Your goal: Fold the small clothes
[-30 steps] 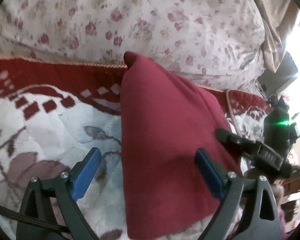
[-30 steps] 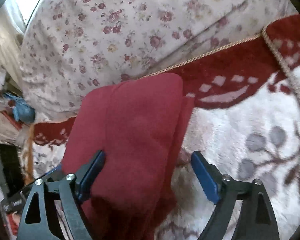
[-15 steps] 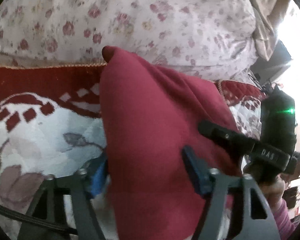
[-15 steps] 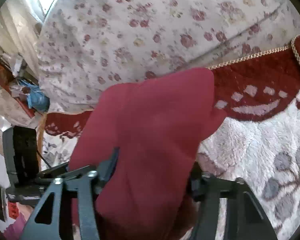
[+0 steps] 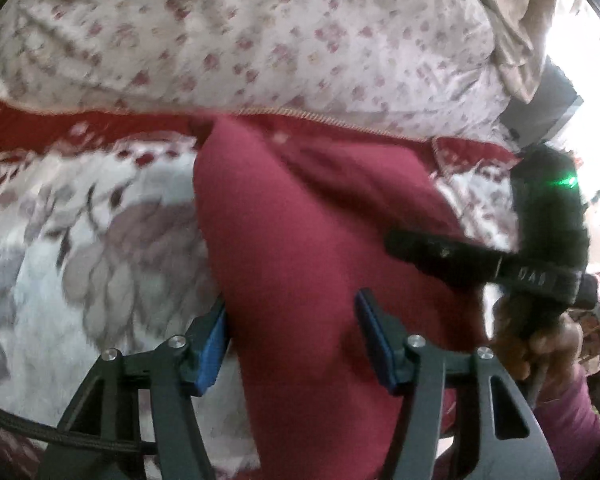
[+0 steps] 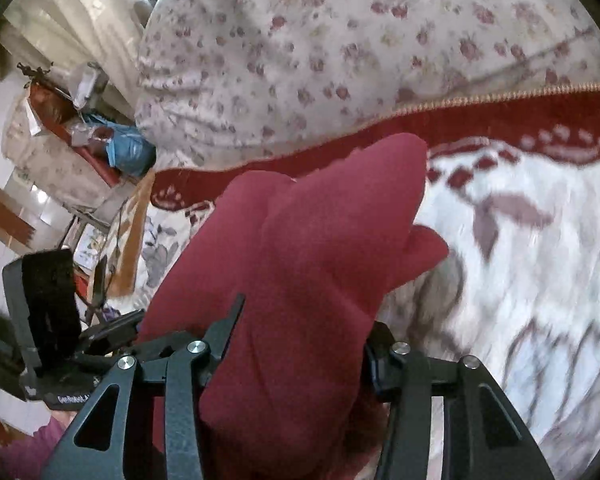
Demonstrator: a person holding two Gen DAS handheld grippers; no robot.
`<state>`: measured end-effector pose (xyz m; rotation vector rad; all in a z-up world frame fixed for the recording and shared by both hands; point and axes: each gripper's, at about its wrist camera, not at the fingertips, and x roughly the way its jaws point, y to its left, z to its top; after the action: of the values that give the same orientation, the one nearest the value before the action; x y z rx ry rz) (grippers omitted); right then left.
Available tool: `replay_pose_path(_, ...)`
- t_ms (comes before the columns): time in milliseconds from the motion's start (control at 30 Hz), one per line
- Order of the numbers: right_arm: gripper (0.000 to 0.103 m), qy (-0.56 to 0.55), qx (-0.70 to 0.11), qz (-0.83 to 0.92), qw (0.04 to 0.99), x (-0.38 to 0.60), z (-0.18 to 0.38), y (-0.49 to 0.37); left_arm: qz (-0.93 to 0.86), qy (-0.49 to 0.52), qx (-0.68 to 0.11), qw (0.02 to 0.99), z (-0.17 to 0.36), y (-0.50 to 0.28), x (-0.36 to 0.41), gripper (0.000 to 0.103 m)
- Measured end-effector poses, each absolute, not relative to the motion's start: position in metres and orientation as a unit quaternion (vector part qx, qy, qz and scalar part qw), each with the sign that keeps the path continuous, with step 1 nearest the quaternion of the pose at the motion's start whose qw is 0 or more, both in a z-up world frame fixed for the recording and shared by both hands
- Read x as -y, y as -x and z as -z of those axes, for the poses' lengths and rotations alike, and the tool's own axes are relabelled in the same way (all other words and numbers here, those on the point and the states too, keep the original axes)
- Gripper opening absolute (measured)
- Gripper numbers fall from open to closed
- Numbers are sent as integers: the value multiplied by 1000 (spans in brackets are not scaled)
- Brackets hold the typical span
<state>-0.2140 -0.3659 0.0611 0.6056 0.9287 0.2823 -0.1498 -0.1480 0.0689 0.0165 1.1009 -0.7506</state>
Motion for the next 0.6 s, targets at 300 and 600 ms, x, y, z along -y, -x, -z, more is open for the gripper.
replay_pose_path(300, 76, -212, -431, -38, 876, 364, -79, 258, 269, -44, -462, 844, -74, 175, 129, 82)
replay_pose_path(600, 70, -153, -389, -65, 906, 323, -121, 267, 213, -64, -437, 872, -83, 186, 117, 82)
